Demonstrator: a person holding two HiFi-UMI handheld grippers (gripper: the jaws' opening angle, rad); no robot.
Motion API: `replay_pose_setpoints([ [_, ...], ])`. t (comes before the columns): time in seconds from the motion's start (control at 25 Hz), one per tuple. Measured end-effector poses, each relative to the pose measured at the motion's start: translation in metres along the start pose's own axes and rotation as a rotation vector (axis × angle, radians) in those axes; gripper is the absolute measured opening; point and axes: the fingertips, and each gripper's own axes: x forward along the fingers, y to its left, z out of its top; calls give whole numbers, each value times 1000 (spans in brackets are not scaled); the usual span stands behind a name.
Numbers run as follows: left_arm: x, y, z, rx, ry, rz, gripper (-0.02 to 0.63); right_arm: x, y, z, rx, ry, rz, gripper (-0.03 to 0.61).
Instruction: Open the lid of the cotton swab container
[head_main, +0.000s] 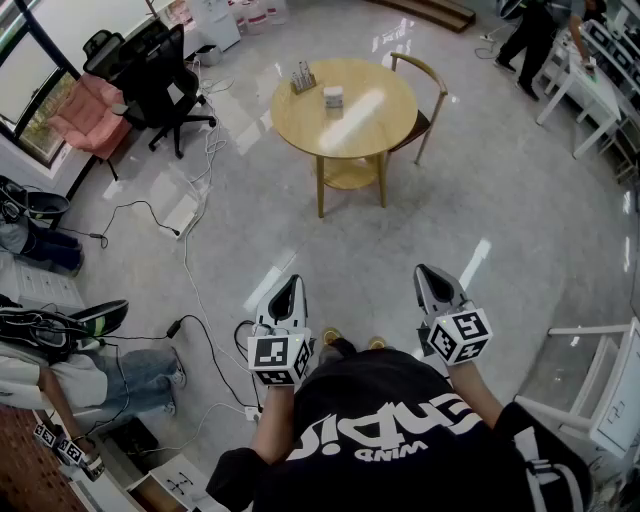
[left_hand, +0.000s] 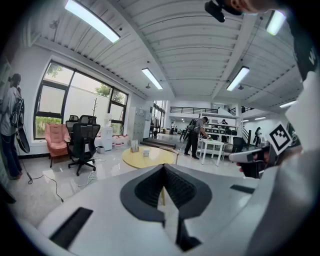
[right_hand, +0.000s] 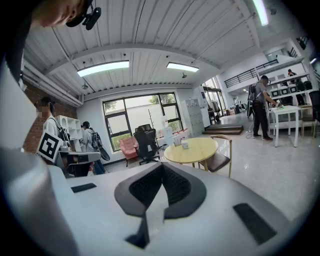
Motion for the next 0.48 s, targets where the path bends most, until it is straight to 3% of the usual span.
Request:
replay_pose_setpoints([
  [0.48, 12, 23, 8, 0, -2, -45, 8, 18, 13, 6, 27, -18, -14, 2],
])
